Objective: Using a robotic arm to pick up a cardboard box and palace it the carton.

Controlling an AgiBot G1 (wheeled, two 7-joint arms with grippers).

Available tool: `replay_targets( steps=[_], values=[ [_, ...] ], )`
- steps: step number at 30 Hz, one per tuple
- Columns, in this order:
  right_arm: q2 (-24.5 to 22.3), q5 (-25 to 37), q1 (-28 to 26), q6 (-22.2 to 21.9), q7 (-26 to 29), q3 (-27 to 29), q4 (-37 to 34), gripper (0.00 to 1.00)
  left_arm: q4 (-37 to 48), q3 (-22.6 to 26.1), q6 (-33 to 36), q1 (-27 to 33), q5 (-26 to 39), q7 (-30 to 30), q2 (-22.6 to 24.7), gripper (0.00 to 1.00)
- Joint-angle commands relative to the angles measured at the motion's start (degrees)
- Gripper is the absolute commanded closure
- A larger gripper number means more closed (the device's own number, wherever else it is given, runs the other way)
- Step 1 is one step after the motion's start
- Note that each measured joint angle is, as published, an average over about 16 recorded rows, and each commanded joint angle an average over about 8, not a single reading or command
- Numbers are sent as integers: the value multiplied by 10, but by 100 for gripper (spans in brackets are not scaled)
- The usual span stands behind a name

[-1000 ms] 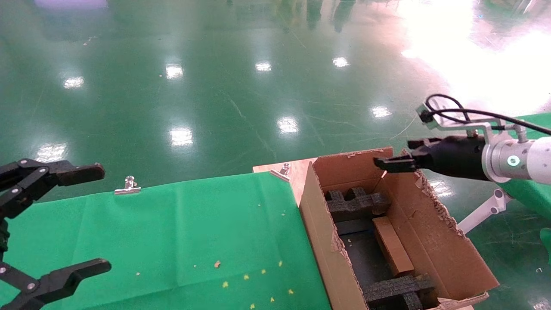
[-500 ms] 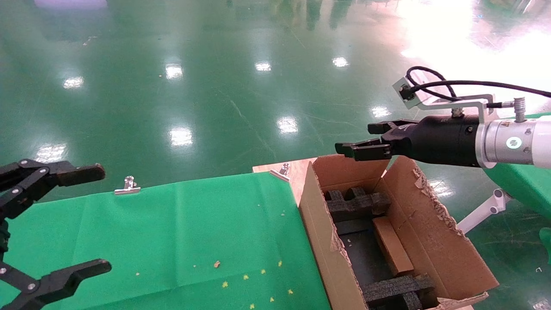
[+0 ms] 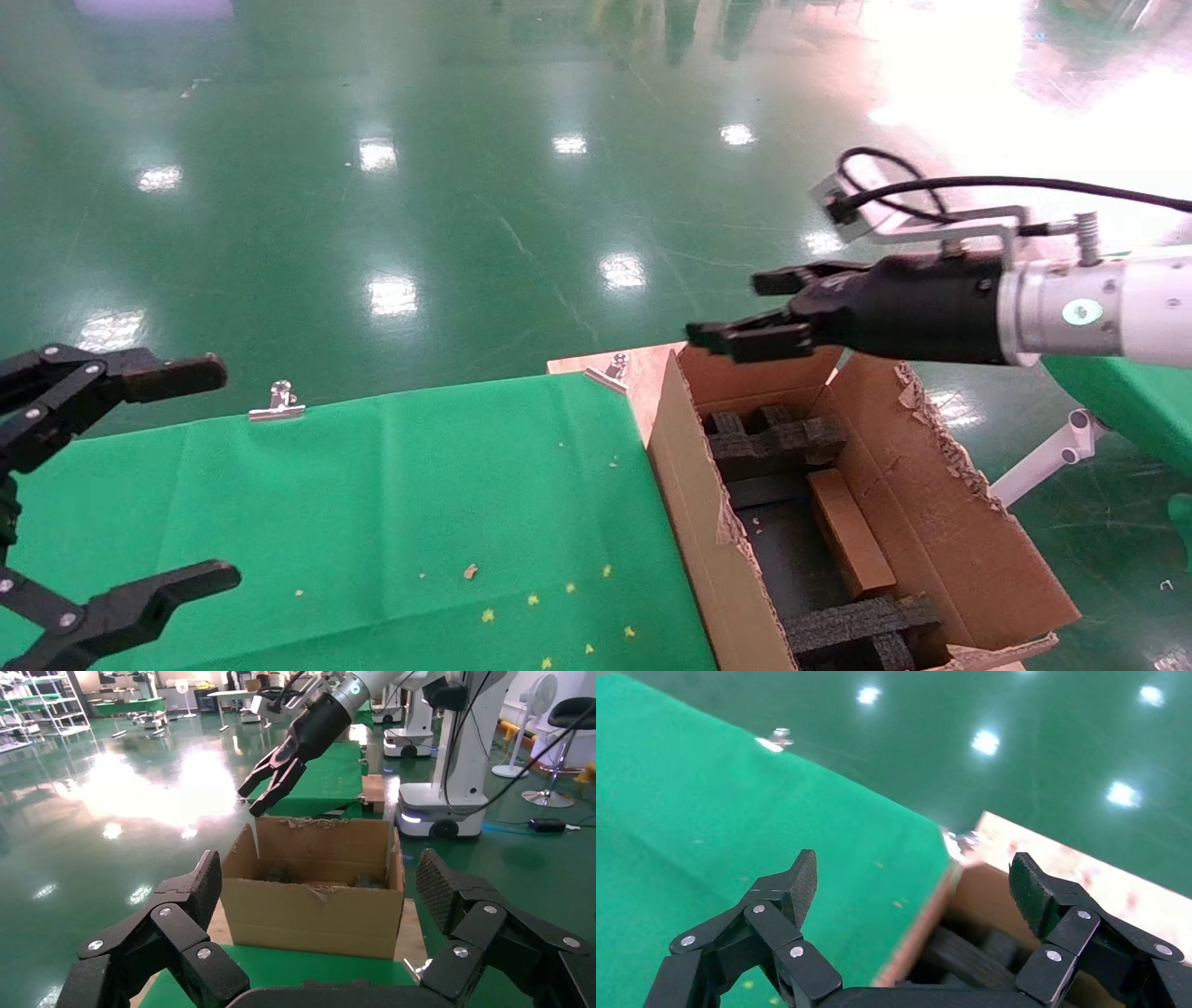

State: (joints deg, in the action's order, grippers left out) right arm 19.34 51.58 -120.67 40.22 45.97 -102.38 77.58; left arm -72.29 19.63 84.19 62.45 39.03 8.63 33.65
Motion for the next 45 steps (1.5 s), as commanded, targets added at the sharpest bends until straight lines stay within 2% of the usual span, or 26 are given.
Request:
replay_targets(
  steps=[1,45],
  values=[
    [5,-3,18,14,-11,26,-1,0,0,0,0,0,0,0,0,0],
    [138,-86,521,401,-310,761,-35,0,0,0,0,0,0,0,0,0]
  ],
)
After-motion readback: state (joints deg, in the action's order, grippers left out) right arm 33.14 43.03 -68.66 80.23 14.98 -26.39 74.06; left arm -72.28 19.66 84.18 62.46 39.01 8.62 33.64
